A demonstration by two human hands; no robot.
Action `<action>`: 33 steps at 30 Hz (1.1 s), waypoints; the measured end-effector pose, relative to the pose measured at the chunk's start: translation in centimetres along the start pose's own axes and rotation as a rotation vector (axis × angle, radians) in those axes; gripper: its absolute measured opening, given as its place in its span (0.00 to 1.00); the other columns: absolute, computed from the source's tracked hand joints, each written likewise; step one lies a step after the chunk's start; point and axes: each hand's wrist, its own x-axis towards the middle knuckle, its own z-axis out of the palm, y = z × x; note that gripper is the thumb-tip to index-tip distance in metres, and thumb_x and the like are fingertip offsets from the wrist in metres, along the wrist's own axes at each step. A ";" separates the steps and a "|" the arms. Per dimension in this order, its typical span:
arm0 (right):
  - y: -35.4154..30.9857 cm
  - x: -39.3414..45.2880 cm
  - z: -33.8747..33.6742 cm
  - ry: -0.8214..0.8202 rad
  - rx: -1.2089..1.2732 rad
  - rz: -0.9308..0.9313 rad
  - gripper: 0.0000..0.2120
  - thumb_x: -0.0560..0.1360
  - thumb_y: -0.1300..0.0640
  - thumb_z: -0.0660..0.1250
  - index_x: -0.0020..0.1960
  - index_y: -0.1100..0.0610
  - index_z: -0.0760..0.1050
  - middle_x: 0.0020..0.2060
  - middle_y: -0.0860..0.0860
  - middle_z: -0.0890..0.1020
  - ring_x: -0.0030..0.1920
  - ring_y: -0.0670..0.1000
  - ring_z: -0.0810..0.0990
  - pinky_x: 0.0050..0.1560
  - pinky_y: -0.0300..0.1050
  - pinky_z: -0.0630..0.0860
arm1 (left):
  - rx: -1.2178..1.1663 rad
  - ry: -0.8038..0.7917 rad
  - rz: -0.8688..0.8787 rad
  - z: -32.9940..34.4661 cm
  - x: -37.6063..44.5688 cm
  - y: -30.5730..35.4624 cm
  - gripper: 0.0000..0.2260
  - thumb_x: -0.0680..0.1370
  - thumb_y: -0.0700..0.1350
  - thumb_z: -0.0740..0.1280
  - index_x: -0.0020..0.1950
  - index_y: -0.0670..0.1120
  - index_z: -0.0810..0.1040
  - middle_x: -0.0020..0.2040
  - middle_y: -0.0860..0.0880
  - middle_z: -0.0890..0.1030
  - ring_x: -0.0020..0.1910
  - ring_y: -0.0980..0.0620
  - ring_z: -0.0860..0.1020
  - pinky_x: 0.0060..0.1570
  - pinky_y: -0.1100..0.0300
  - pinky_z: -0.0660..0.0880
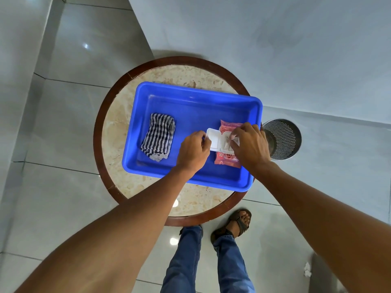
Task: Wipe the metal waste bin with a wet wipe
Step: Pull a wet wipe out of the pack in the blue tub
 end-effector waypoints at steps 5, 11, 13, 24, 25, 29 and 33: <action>0.3 0.0 0.0 0.002 -0.042 -0.037 0.14 0.87 0.53 0.66 0.68 0.57 0.83 0.67 0.55 0.82 0.70 0.61 0.78 0.71 0.57 0.72 | 0.004 0.011 0.010 0.1 -0.3 0.6 0.11 0.86 0.42 0.65 0.51 0.35 0.81 0.46 0.38 0.86 0.44 0.38 0.85 0.41 0.38 0.82; 0.3 -0.4 0.3 -0.005 0.027 -0.091 0.16 0.84 0.61 0.69 0.71 0.61 0.78 0.69 0.58 0.81 0.72 0.62 0.80 0.66 0.60 0.80 | 0.021 0.026 0.019 0.4 -0.3 1.1 0.12 0.86 0.42 0.64 0.49 0.35 0.81 0.43 0.38 0.85 0.42 0.38 0.83 0.41 0.38 0.81; 0.4 -0.5 0.4 -0.003 0.041 -0.092 0.17 0.84 0.60 0.69 0.72 0.60 0.78 0.69 0.57 0.82 0.73 0.62 0.79 0.62 0.60 0.82 | 0.027 0.036 0.022 0.5 -0.4 1.2 0.12 0.86 0.42 0.64 0.48 0.36 0.80 0.42 0.39 0.84 0.41 0.39 0.83 0.40 0.39 0.80; 1.2 -0.5 0.4 0.015 0.236 -0.062 0.13 0.80 0.56 0.74 0.63 0.61 0.85 0.64 0.57 0.81 0.68 0.60 0.78 0.61 0.54 0.82 | 0.036 0.049 0.027 0.9 -0.7 1.7 0.12 0.86 0.42 0.64 0.49 0.36 0.80 0.42 0.39 0.84 0.40 0.40 0.82 0.40 0.40 0.81; 1.2 -0.5 0.3 0.015 0.257 -0.069 0.13 0.80 0.55 0.75 0.62 0.61 0.84 0.64 0.56 0.82 0.67 0.60 0.80 0.61 0.54 0.82 | 0.037 0.049 0.027 0.8 -0.7 1.8 0.12 0.86 0.42 0.64 0.49 0.36 0.80 0.42 0.39 0.84 0.40 0.40 0.82 0.40 0.41 0.81; 1.3 -0.6 -0.4 0.024 0.334 -0.072 0.12 0.81 0.53 0.72 0.58 0.60 0.78 0.57 0.56 0.86 0.54 0.61 0.86 0.50 0.55 0.84 | 0.039 0.045 0.026 0.9 -0.8 2.1 0.11 0.87 0.42 0.64 0.49 0.37 0.80 0.43 0.39 0.84 0.41 0.40 0.83 0.41 0.40 0.82; 1.7 -0.8 -0.8 0.037 0.367 -0.085 0.11 0.82 0.53 0.71 0.59 0.59 0.77 0.57 0.56 0.88 0.53 0.61 0.88 0.49 0.59 0.86 | 0.049 0.053 0.023 1.1 -0.8 2.3 0.11 0.86 0.42 0.64 0.49 0.37 0.80 0.42 0.39 0.84 0.40 0.40 0.83 0.41 0.39 0.82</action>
